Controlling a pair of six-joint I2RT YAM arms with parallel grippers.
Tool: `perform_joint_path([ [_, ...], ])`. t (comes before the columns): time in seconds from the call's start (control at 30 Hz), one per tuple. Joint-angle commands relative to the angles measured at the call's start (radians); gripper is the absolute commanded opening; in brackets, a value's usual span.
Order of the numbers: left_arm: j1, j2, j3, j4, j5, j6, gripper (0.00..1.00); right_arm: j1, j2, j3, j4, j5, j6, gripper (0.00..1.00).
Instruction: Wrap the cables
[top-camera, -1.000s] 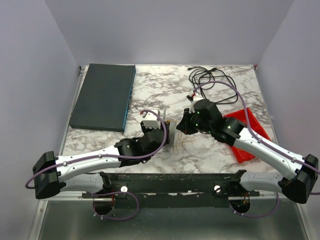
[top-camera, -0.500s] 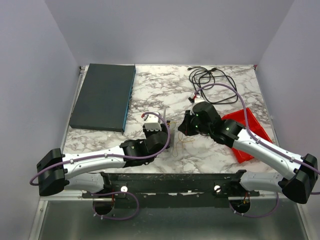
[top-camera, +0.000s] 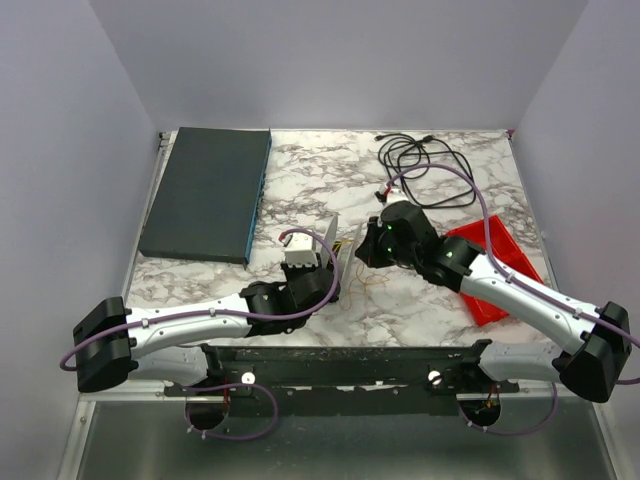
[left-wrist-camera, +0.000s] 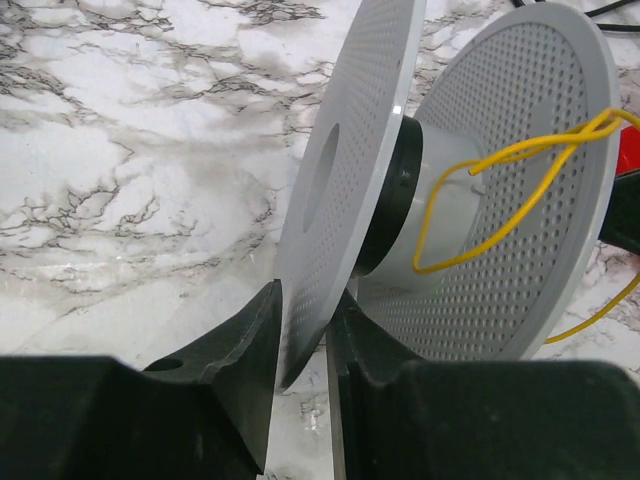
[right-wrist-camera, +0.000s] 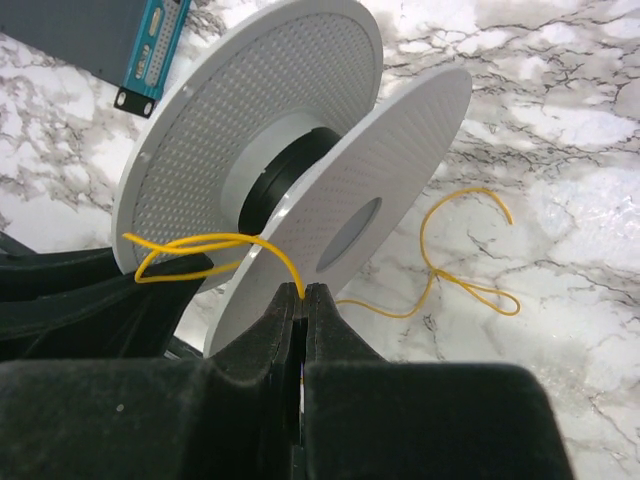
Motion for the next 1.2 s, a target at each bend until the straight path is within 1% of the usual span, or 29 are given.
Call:
perform_joint_path([
  [0.0,-0.003,-0.004,0.000,-0.037,-0.056,-0.033,0.24,0.005,0.000,0.056,0.002,0.061,-0.019,0.01],
  [0.07,-0.004,-0.009,0.000,-0.027,-0.055,-0.032,0.24,0.005,0.003,0.067,-0.015,0.066,-0.033,0.01],
  [0.13,-0.004,-0.022,-0.010,0.017,-0.040,0.006,0.24,0.005,0.004,0.066,-0.021,0.056,-0.040,0.01],
  [0.2,-0.004,-0.040,-0.021,0.057,-0.022,0.043,0.31,0.005,0.006,0.060,-0.020,0.037,-0.043,0.01],
  [0.3,-0.005,-0.078,-0.057,0.141,0.003,0.103,0.46,0.005,0.004,0.047,-0.007,-0.002,-0.044,0.01],
  [0.37,-0.005,-0.104,-0.082,0.190,0.012,0.130,0.52,0.005,-0.002,0.042,0.001,-0.024,-0.047,0.01],
  [0.57,-0.006,-0.162,-0.096,0.263,0.003,0.216,0.53,0.005,-0.014,0.087,0.000,-0.059,-0.048,0.01],
  [0.67,-0.004,-0.200,-0.104,0.325,-0.012,0.289,0.53,0.006,-0.008,0.132,-0.014,-0.070,-0.044,0.01],
  [0.83,-0.005,-0.237,-0.087,0.379,-0.028,0.397,0.53,0.005,0.004,0.190,-0.034,-0.089,-0.044,0.01],
  [1.0,-0.004,-0.255,-0.090,0.492,-0.044,0.488,0.51,0.005,0.008,0.221,-0.043,-0.125,-0.038,0.01],
  [1.1,-0.001,-0.260,-0.100,0.602,-0.045,0.554,0.51,0.005,0.006,0.231,-0.042,-0.130,-0.034,0.01],
  [1.17,0.002,-0.255,-0.103,0.668,-0.037,0.593,0.51,0.005,0.005,0.240,-0.040,-0.165,-0.028,0.01],
])
